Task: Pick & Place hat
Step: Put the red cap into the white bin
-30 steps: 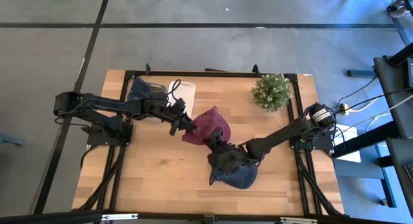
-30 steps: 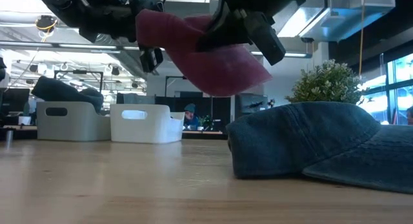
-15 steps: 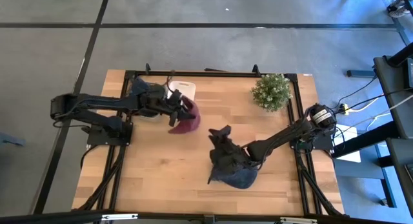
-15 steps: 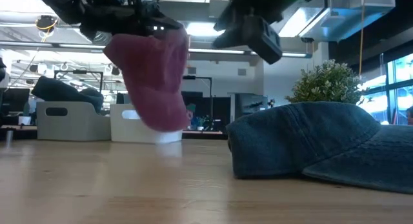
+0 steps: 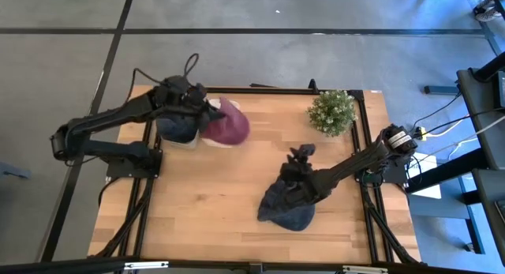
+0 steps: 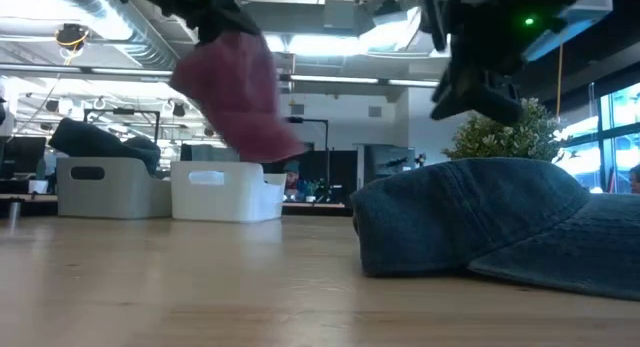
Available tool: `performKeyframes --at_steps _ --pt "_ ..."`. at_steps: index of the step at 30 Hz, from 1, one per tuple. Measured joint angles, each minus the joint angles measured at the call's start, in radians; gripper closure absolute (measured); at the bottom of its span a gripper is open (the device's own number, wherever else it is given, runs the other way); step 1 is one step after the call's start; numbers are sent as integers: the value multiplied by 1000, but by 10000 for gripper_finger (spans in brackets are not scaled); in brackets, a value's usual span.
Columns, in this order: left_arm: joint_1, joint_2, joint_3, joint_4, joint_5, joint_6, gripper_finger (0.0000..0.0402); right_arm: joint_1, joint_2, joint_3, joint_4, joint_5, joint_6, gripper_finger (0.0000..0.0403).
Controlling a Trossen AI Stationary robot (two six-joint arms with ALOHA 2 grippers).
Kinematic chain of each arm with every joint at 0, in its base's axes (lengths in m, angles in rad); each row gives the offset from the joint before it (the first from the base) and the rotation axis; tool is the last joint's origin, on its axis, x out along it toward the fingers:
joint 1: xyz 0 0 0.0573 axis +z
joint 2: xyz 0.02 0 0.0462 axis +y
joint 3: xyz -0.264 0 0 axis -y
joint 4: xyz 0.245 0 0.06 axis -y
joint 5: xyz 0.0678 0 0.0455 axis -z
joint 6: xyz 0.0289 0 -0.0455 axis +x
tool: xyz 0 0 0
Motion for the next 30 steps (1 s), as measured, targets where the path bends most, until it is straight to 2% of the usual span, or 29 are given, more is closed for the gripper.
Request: performKeyframes --at_steps 2,5,10,17,26,30 --pt "33 4 23 -37 -33 9 359 5 0 0 -84 8 120 254" --pt "85 10 28 -60 -53 23 359 8 0 0 -104 10 183 257" --pt "135 31 29 -116 -58 41 359 6 0 0 -52 15 171 257" --pt "143 135 29 -125 -76 58 355 7 0 0 -40 15 174 257" --pt "146 263 29 -117 -240 24 347 7 0 0 -38 15 174 257" --pt "146 263 28 -117 -246 55 335 7 0 0 -38 14 174 257"
